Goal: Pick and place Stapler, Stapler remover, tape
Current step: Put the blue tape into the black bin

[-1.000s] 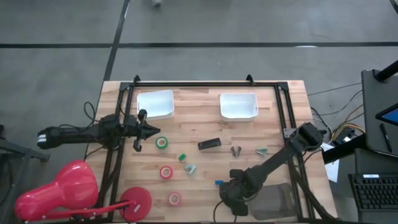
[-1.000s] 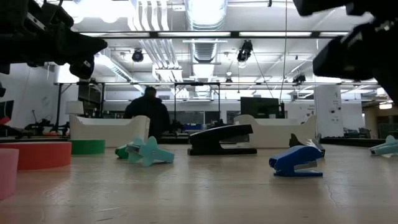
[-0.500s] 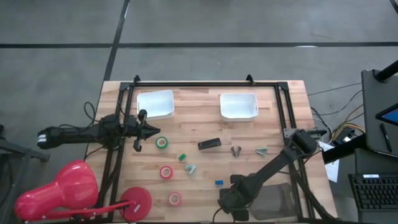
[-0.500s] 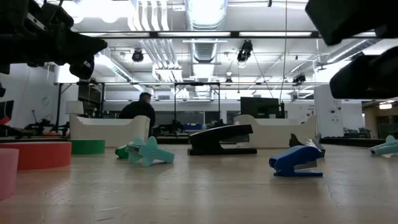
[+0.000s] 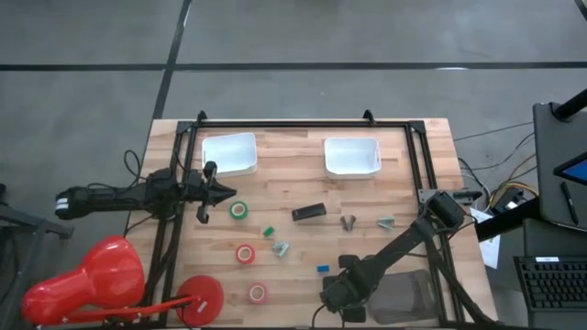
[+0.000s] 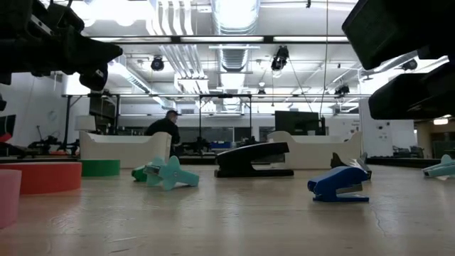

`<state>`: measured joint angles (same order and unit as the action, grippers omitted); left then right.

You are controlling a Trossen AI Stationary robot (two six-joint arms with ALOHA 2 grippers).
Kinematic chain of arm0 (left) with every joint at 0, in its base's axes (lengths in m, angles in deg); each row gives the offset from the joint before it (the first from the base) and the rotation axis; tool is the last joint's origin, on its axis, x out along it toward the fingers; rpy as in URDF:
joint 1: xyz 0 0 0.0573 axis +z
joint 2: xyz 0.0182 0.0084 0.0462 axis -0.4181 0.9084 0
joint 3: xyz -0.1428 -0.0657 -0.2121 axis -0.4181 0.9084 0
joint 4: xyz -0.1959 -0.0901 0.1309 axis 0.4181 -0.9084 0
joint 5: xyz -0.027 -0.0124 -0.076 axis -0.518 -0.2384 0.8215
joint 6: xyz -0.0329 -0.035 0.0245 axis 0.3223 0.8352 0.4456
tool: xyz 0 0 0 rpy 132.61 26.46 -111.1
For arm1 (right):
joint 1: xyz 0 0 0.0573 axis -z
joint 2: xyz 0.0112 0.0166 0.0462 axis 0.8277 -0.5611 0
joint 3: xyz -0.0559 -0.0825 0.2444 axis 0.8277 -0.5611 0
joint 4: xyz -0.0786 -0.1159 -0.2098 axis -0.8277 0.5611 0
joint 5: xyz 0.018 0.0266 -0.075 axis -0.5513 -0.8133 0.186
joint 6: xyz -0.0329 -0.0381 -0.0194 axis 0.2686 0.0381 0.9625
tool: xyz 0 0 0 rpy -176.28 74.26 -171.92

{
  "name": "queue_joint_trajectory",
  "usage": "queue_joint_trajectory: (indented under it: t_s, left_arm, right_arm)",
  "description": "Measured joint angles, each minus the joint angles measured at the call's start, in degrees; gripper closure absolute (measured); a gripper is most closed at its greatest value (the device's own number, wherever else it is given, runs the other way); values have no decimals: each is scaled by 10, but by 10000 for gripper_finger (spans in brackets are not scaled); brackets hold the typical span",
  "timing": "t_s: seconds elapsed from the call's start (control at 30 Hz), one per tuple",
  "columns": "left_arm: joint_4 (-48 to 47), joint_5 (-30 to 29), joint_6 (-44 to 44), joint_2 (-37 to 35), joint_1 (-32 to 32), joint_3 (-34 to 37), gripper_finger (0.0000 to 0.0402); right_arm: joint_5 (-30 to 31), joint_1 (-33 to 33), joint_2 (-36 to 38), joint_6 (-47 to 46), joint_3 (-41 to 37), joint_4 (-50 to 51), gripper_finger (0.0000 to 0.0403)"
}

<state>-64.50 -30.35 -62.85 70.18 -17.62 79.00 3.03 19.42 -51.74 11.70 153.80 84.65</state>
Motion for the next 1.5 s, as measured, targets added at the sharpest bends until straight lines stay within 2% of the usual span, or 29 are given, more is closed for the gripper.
queue_joint_trajectory:
  t_s: [0.17, 0.33, 0.83, 1.27, 1.5]
  left_arm:
    - [0, 0, 0, 0, 0, 0, 378]
    - [0, 0, 0, 0, 0, 0, 378]
    - [0, 0, 0, 0, 0, 0, 378]
    - [-2, 0, 0, 0, 0, 0, 378]
    - [-3, 0, 0, 0, 0, 0, 378]
  right_arm:
    - [-1, 11, 0, 0, 0, -1, 364]
    - [0, 23, 1, 0, 15, 10, 349]
    - [15, 39, 9, 24, 155, 221, 352]
    - [62, 15, 25, -74, 295, 384, 351]
    - [74, -28, 26, -148, 318, 420, 349]
